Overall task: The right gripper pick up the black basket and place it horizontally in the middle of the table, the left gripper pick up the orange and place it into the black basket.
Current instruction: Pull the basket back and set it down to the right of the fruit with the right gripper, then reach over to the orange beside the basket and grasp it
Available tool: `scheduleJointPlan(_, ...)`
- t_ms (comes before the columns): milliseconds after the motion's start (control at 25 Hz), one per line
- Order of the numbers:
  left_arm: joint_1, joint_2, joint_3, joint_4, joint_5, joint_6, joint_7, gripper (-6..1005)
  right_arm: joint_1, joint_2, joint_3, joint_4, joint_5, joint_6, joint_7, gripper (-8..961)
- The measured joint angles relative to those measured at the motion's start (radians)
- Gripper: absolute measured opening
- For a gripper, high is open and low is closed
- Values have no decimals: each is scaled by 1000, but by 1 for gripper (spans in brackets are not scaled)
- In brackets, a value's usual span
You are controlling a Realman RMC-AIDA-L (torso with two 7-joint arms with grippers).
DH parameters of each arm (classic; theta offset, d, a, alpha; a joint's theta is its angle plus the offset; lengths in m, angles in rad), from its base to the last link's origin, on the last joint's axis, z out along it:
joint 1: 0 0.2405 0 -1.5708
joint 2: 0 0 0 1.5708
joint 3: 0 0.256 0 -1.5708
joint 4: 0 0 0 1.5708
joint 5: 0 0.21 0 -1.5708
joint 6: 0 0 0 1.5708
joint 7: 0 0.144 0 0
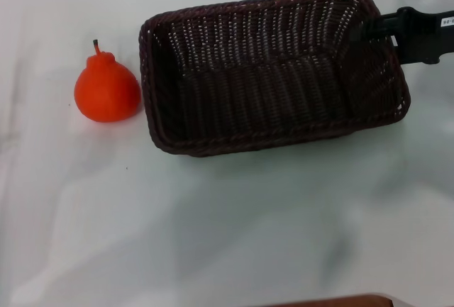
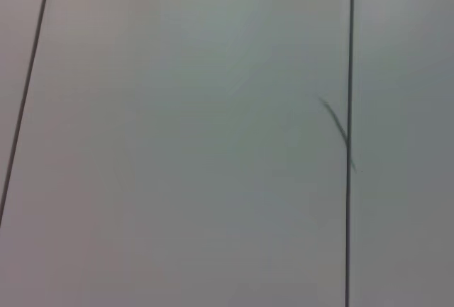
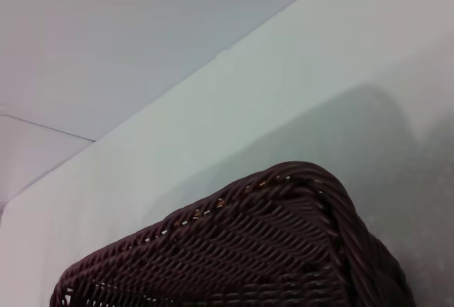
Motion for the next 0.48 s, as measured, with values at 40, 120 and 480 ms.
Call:
scheduleJointPlan(40,2,1,4,-2,0,0,0,857,0,0,0,-3,0,5,0,586)
scheduleJointPlan(120,8,2,8,-8,0,2,0,857,-3,-3,2,-14,1,24,0,686)
scheduleJointPlan(480,15,0,6,-12,1,19,-9,857,-43,-13,29,-135,3,134,0,688)
